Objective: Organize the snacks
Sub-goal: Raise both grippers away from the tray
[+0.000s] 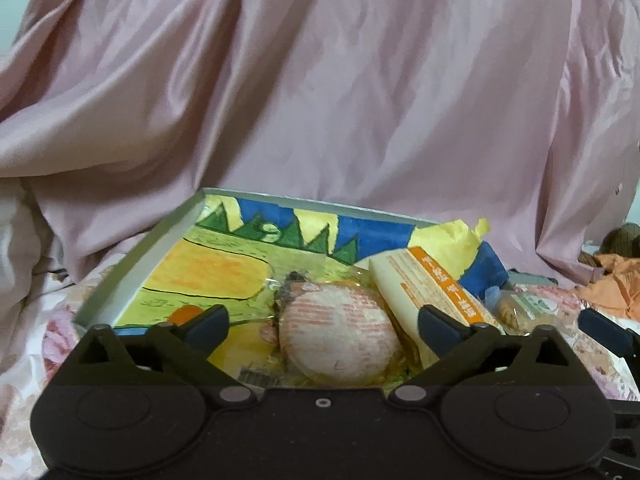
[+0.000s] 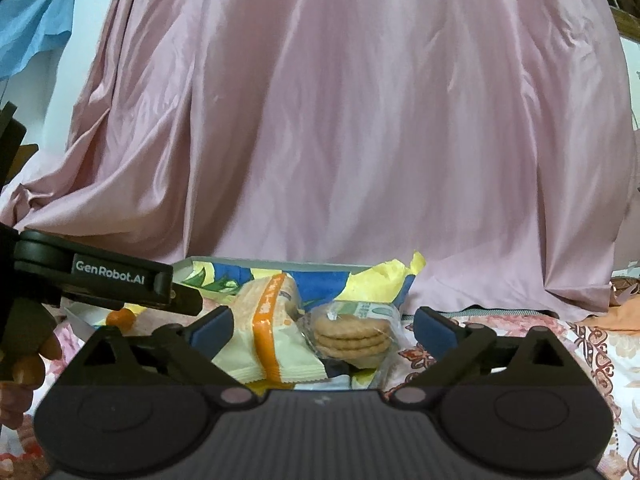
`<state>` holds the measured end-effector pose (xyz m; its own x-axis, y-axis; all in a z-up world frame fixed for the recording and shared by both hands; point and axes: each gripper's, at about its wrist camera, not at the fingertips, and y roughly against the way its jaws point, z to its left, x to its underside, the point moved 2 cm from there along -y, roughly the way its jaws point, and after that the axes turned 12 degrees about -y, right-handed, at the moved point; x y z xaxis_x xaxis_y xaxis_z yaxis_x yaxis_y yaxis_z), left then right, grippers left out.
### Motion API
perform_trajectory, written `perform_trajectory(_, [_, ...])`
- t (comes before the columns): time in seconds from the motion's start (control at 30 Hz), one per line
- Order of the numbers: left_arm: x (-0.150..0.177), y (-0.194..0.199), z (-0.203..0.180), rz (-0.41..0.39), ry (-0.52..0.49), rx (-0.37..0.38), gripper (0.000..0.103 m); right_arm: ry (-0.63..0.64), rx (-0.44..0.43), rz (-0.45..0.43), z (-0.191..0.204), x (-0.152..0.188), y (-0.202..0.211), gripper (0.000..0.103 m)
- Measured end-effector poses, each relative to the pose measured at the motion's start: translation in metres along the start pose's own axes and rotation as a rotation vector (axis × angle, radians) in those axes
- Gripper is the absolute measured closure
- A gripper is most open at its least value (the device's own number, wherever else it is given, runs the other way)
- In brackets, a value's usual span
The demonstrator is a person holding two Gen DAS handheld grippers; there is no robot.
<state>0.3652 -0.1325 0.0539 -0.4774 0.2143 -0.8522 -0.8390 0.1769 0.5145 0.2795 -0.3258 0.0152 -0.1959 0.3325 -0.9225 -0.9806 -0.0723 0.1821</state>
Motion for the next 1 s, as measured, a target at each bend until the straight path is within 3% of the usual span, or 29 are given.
perform_trajectory(0.57, [0.017,0.097,0.035,-0.108,0.089,-0.050,0.001,0.043,-0.017,-0.094,0.043,-0.020,0.075,0.000])
perform_trajectory(1.0, [0.065,0.185,0.053,-0.157,0.077,-0.102,0.001,0.035,-0.053,-0.060,0.081,0.000,0.138,0.000])
